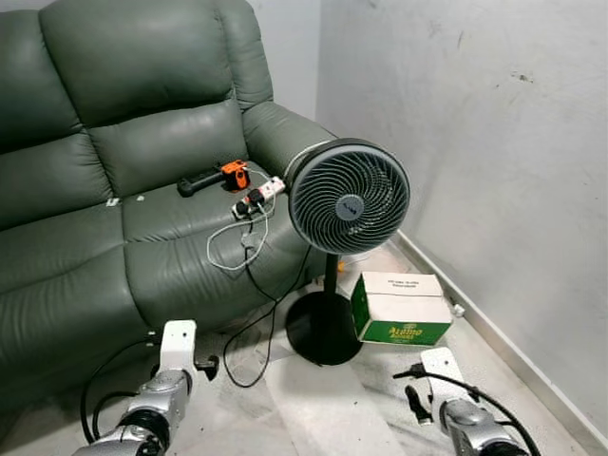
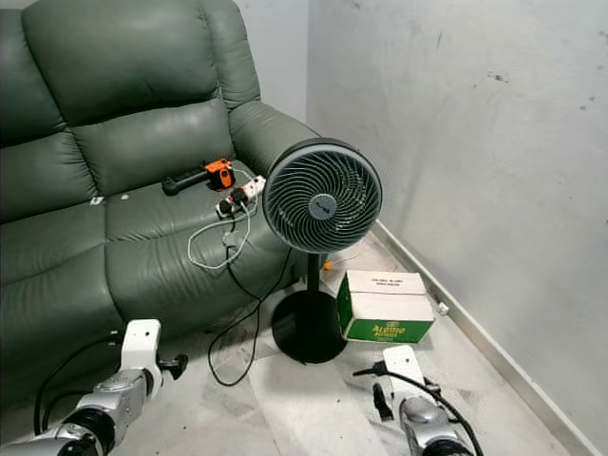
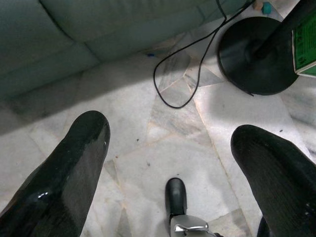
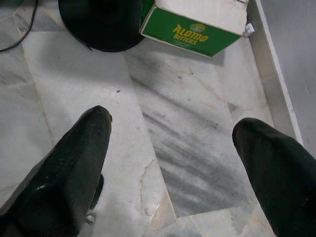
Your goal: Hang keys on a hook
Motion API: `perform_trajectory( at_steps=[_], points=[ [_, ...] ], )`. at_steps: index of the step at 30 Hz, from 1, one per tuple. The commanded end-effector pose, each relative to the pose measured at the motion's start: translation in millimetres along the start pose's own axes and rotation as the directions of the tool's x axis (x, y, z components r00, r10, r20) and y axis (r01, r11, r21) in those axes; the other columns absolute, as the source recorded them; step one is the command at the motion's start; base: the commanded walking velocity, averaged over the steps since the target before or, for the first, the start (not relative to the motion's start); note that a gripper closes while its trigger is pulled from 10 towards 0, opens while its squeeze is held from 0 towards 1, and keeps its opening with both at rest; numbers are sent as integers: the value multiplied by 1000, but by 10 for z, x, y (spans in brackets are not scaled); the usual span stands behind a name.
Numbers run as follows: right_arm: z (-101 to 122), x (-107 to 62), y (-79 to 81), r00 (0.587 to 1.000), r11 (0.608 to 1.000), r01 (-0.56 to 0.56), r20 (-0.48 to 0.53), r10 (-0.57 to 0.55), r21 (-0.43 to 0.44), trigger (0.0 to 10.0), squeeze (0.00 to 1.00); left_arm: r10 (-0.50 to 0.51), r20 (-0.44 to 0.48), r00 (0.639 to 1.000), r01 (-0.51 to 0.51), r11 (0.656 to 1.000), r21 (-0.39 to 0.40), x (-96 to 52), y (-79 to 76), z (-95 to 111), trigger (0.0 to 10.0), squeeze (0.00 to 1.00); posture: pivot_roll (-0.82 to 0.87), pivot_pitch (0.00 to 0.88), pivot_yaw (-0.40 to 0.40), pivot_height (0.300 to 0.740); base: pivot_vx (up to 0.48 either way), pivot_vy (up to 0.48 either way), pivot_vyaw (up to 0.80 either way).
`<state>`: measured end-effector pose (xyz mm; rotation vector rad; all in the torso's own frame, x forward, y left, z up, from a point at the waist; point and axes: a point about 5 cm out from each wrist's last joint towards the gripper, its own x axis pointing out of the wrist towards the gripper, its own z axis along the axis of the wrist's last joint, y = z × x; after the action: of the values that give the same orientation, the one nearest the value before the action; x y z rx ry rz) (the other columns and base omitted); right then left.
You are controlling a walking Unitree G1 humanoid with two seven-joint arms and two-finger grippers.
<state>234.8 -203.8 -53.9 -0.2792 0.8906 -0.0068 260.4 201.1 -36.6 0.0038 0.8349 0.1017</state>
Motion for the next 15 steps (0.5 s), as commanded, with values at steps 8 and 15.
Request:
perform_trajectory(
  at_steps=[8,15],
  points=[
    [507,6,-313,982,988,89,153,-108,128,10000,0,17,139,990,-19,1000,14,-6,145,420,10000,0,16,0,0,740,0,0,0],
    [965,-95,-711,935,983,48,339,-106,176,10000,0,-48,279,959,29,997,69,-58,261,600,10000,0,15,0,4,740,0,0,0]
  ],
)
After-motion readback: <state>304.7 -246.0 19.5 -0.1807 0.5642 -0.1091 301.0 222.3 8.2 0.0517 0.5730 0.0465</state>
